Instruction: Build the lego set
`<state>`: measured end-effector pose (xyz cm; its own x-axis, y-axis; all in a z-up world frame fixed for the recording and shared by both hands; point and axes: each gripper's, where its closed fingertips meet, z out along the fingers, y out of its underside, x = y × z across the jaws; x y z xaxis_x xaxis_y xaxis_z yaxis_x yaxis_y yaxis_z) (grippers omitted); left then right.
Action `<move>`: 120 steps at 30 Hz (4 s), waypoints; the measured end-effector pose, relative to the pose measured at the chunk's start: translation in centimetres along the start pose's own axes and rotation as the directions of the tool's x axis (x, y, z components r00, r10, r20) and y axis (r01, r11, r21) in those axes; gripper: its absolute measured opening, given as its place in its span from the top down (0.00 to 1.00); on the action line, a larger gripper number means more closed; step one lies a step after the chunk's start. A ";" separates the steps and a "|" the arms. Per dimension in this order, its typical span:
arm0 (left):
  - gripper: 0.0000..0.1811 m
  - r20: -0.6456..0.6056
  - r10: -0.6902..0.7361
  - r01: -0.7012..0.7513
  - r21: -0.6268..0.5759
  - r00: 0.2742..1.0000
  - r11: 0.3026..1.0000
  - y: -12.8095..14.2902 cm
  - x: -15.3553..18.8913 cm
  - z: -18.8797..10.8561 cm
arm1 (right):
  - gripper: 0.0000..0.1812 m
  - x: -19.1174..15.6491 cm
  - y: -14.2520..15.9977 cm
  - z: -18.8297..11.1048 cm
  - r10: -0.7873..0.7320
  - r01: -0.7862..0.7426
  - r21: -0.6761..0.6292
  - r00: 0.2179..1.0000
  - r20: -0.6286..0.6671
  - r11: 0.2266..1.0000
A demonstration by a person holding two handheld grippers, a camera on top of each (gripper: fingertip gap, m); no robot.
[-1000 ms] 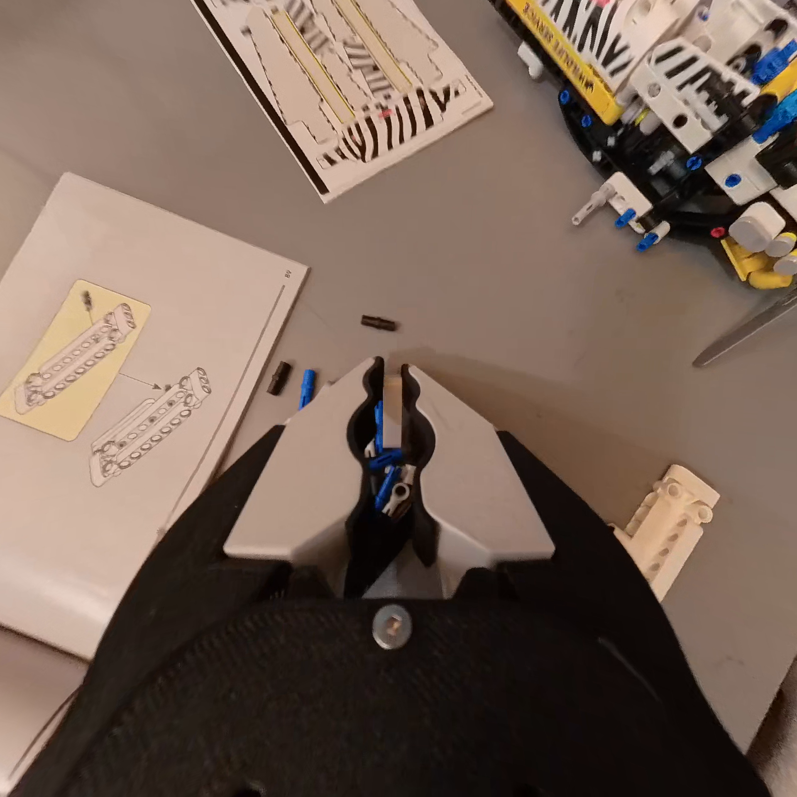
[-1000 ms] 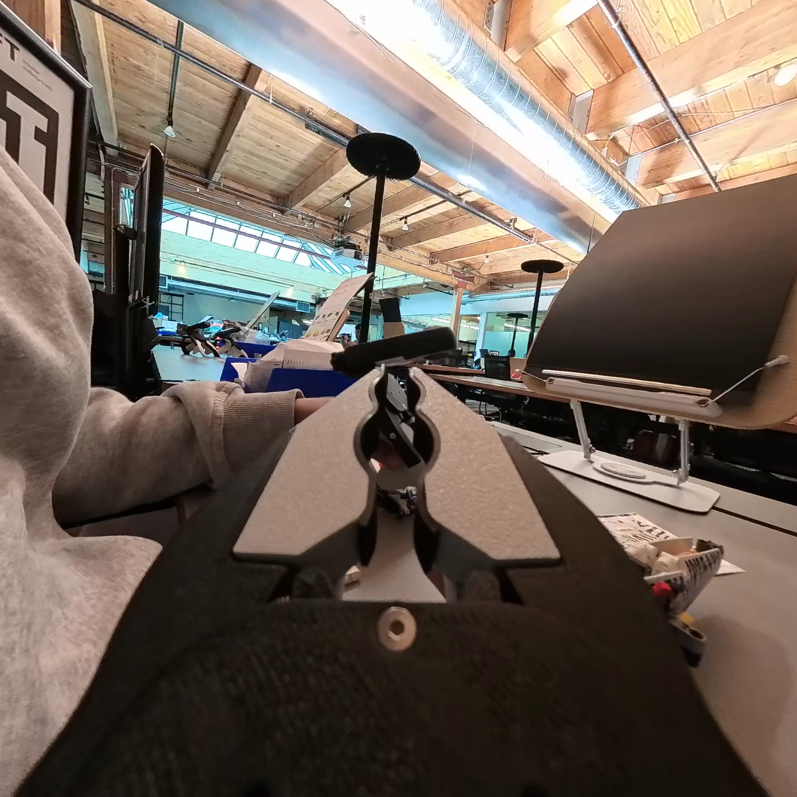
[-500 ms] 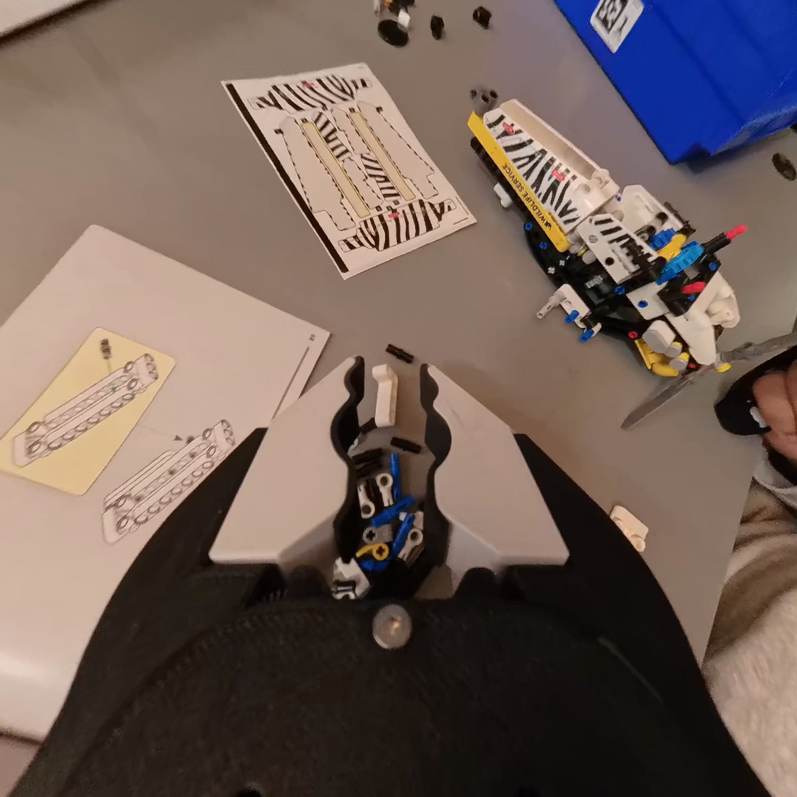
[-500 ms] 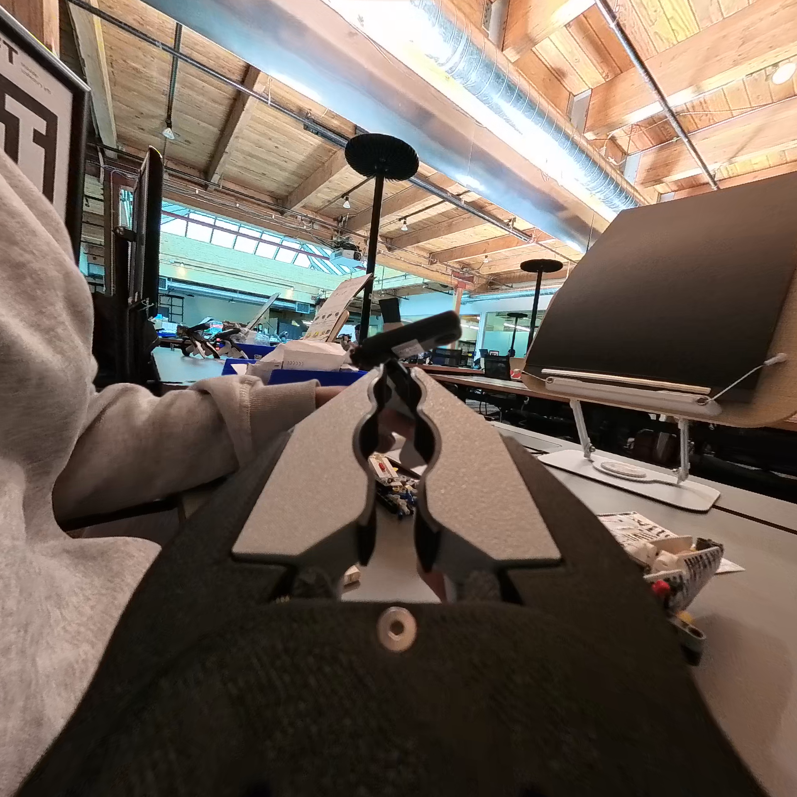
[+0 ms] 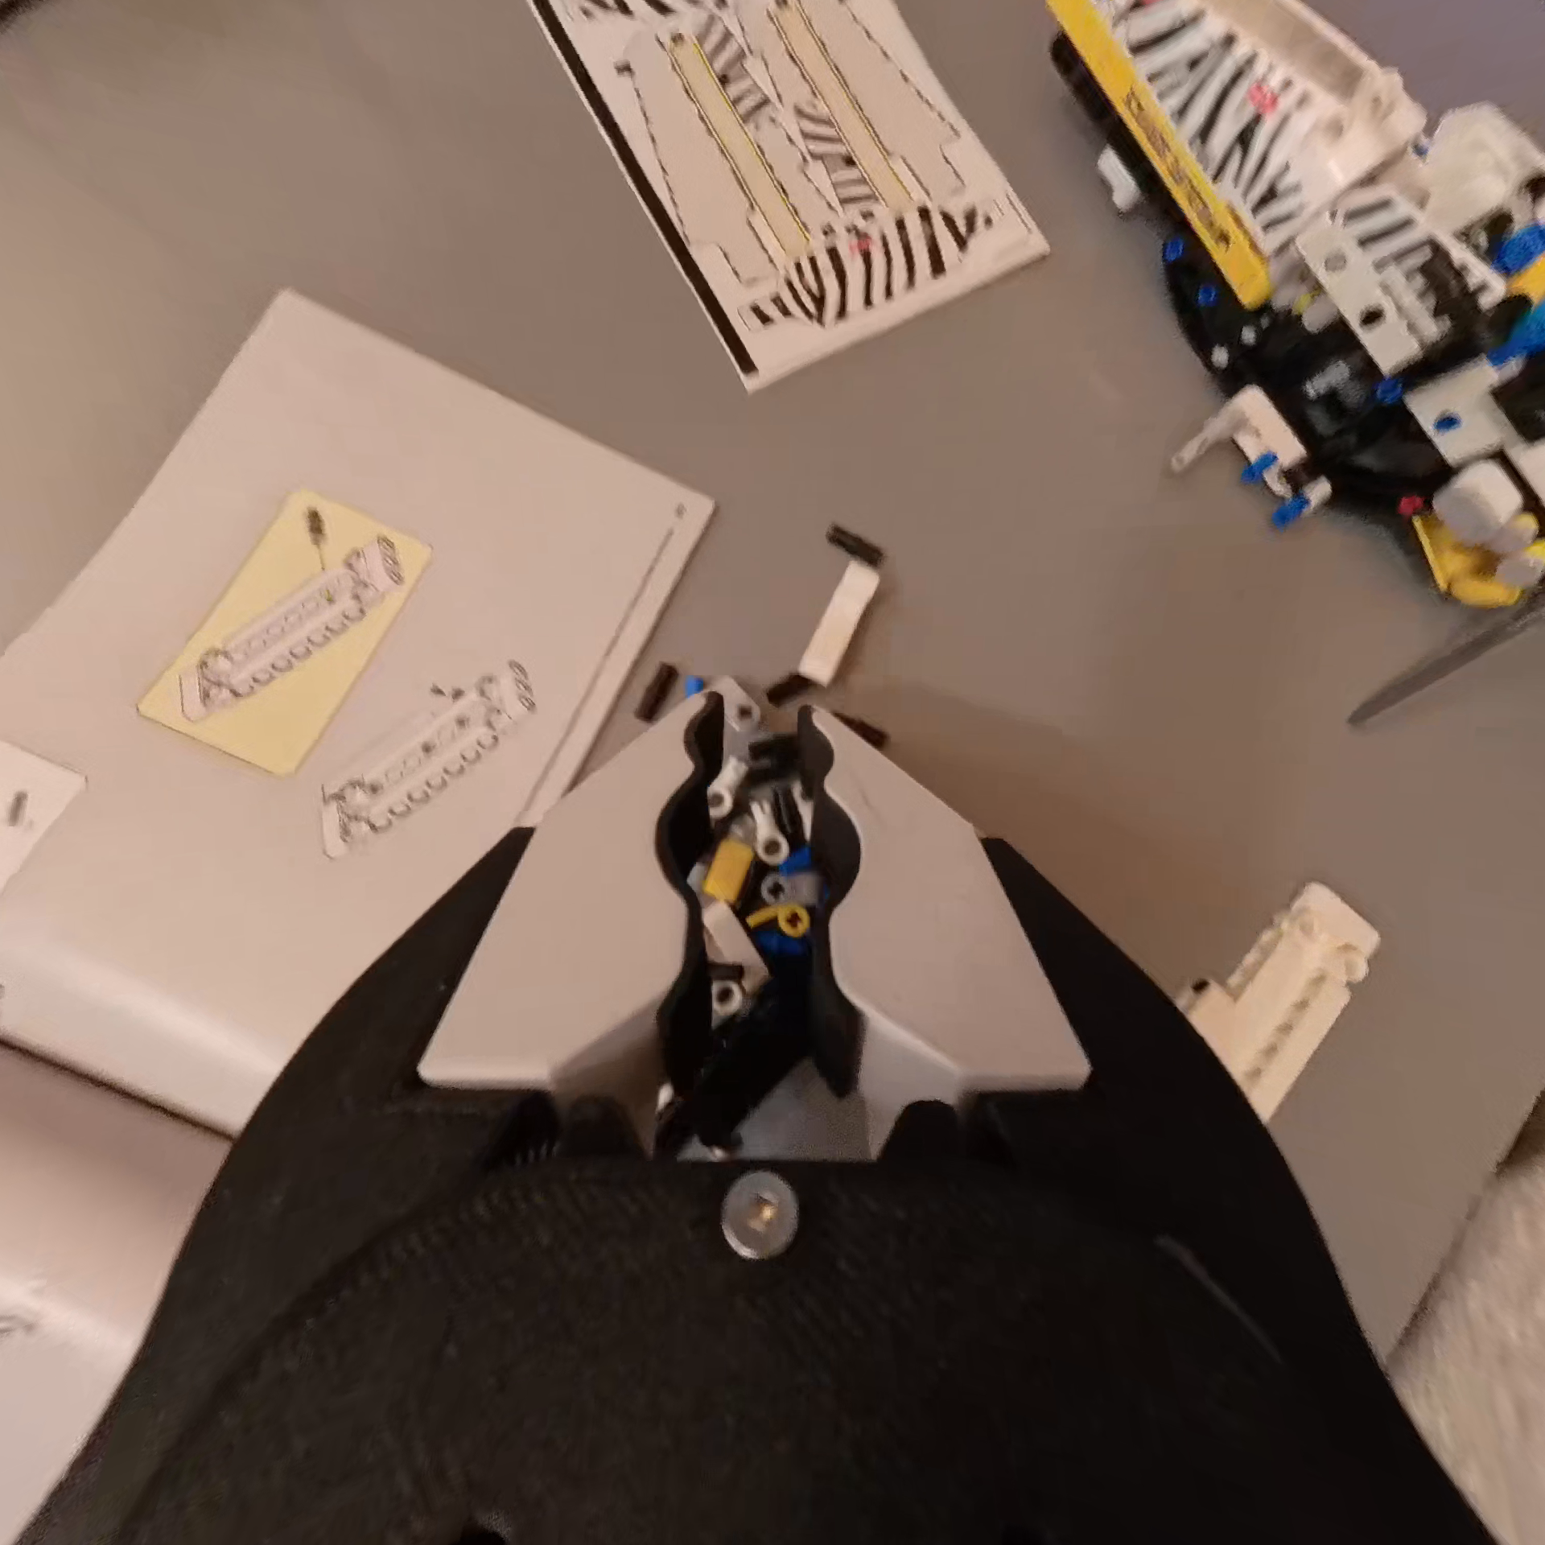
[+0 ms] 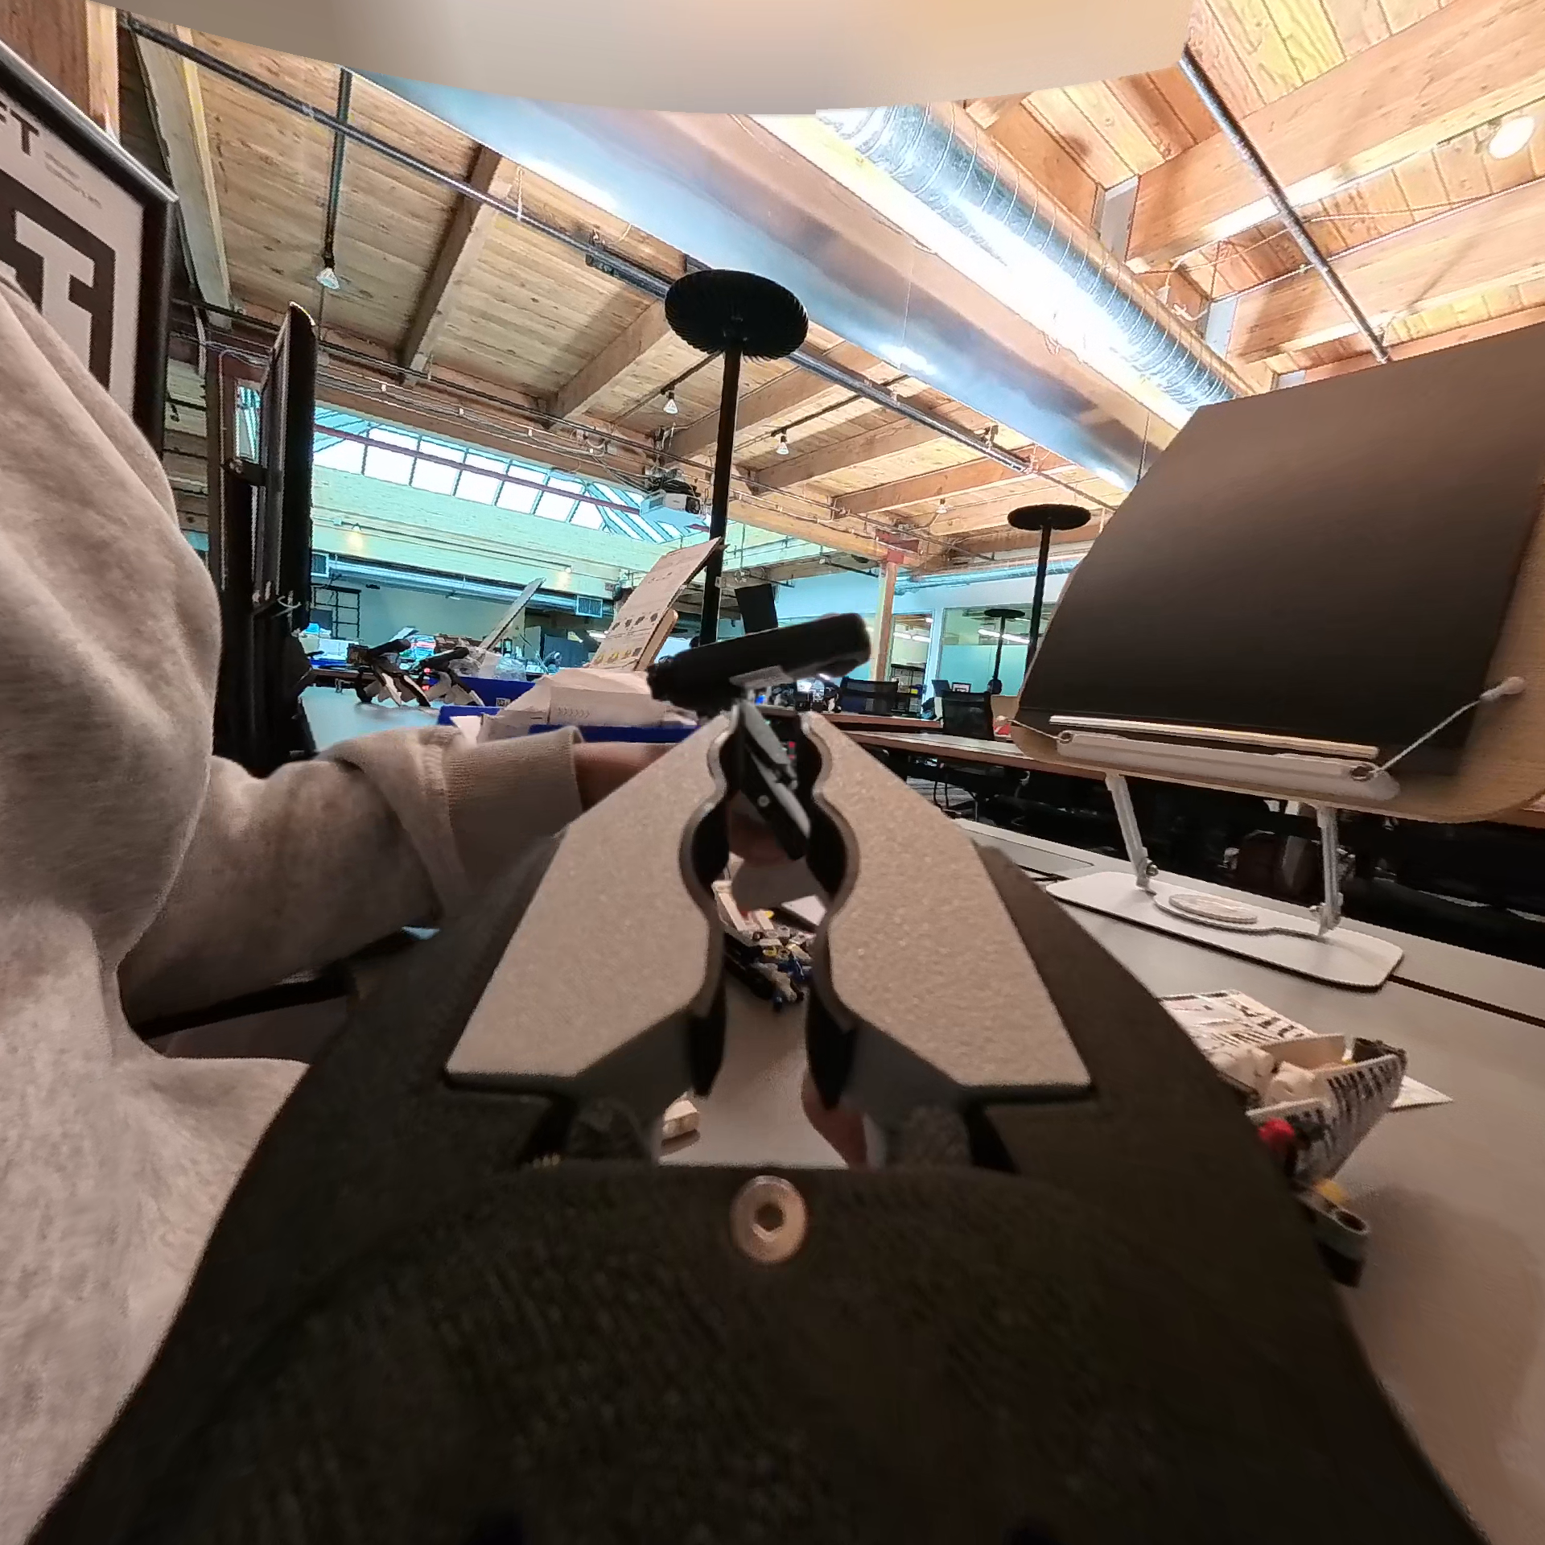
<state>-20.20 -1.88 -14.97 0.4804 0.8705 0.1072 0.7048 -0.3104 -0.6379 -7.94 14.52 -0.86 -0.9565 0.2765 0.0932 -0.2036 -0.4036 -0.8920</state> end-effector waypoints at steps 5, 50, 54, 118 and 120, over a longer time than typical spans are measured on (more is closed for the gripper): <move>0.89 -0.066 0.031 -0.030 0.007 0.997 1.000 1.4 2.1 0.2 | 0.95 -0.3 0.0 0.1 -0.017 0.017 -0.006 1.000 0.003 1.000; 0.86 -0.832 -0.075 0.530 0.277 0.549 0.802 -2.6 20.0 -10.2 | 0.99 -2.1 2.9 1.6 -0.425 0.411 -0.303 0.905 0.021 0.860; 0.79 -0.928 -0.072 0.625 0.187 0.366 0.758 -2.6 20.1 -10.9 | 1.00 -2.4 2.1 1.7 -0.211 0.215 -0.219 0.977 0.041 0.952; 0.85 -0.811 -0.162 0.551 0.221 0.562 0.805 -0.3 18.4 -8.4 | 1.00 -2.8 4.3 1.1 -0.114 0.146 -0.299 0.986 0.124 0.943; 0.81 -0.710 -0.188 0.497 0.255 0.678 0.829 0.7 17.3 -7.4 | 1.00 -2.5 4.2 1.0 -0.107 0.136 -0.296 0.988 0.112 0.946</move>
<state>-7.50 10.14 -7.93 0.5637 0.3775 0.7346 0.6906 0.2725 -0.6700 -6.57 11.25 -4.35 -0.9466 0.2186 0.2370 -0.2606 -0.0860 -0.9616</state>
